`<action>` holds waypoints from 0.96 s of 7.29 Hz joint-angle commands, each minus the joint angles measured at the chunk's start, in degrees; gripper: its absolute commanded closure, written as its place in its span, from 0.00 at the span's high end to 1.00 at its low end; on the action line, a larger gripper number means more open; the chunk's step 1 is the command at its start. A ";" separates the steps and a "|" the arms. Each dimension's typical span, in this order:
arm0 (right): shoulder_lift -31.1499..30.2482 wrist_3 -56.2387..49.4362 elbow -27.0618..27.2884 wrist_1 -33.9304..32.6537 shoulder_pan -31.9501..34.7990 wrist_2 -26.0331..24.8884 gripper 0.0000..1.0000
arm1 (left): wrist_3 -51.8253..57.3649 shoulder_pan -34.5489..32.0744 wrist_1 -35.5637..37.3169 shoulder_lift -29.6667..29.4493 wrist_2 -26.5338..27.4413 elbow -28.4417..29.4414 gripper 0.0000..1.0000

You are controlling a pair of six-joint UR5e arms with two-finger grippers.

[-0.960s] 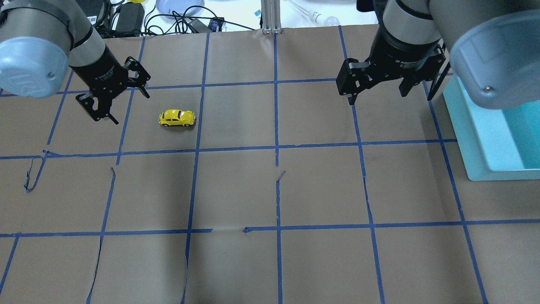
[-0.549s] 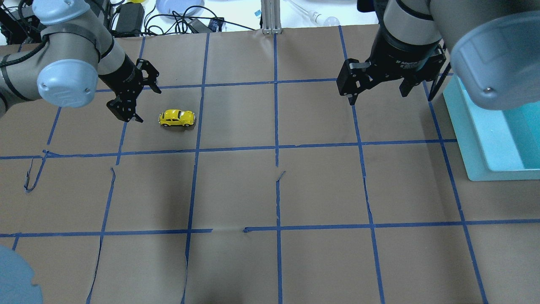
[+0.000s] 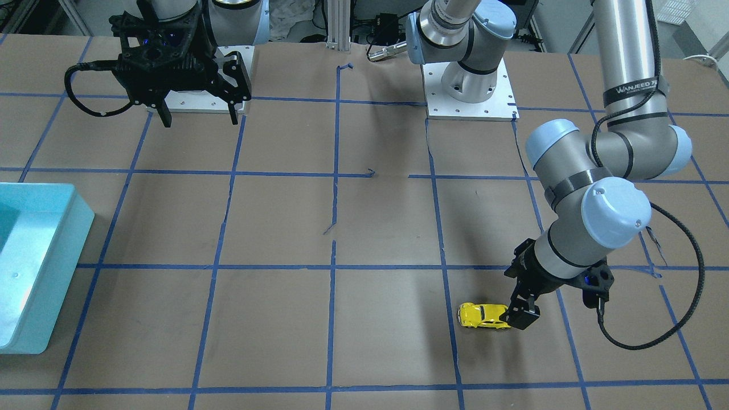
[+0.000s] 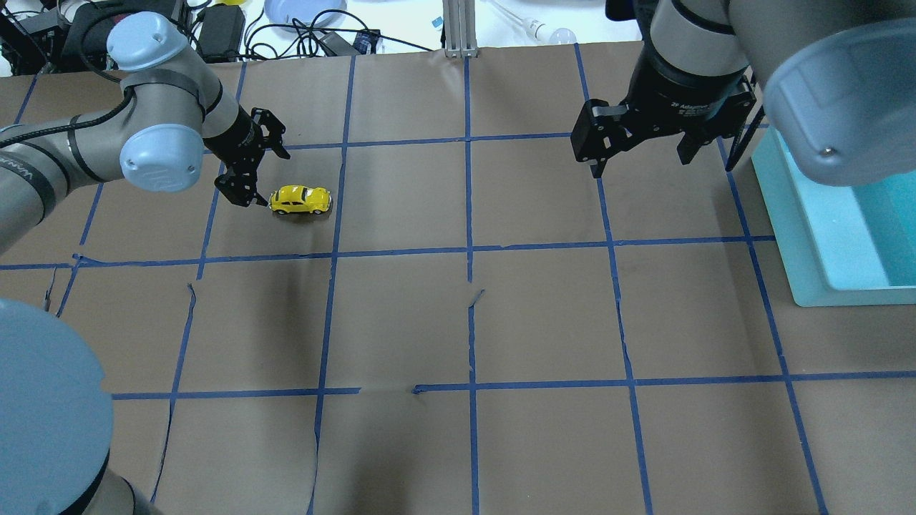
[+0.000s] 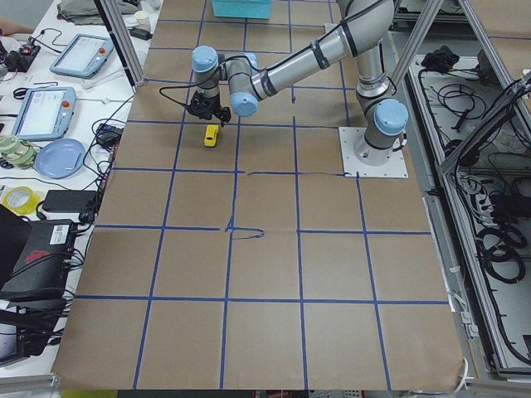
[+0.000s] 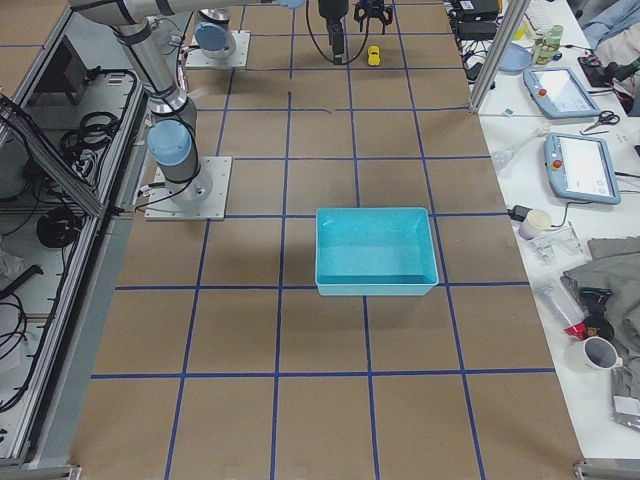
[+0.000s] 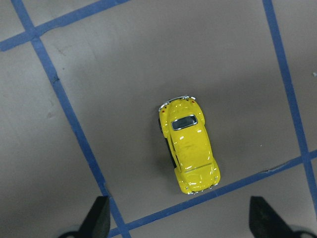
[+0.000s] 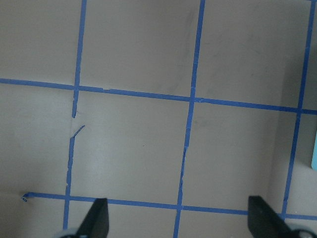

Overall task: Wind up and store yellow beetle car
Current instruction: 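Rotate and lower the open left gripper onto the yellow beetle car, then close the left gripper around the yellow car's body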

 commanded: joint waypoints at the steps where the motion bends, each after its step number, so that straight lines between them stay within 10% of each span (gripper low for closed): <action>1: -0.09 -0.02 0.00 0.00 0.00 0.09 1.00 | -3.56 -0.04 3.12 -3.69 -0.04 0.22 1.00; 7: 0.00 0.16 0.00 0.00 0.26 0.09 1.00 | -8.04 -0.04 4.19 -5.54 -0.03 -0.58 1.00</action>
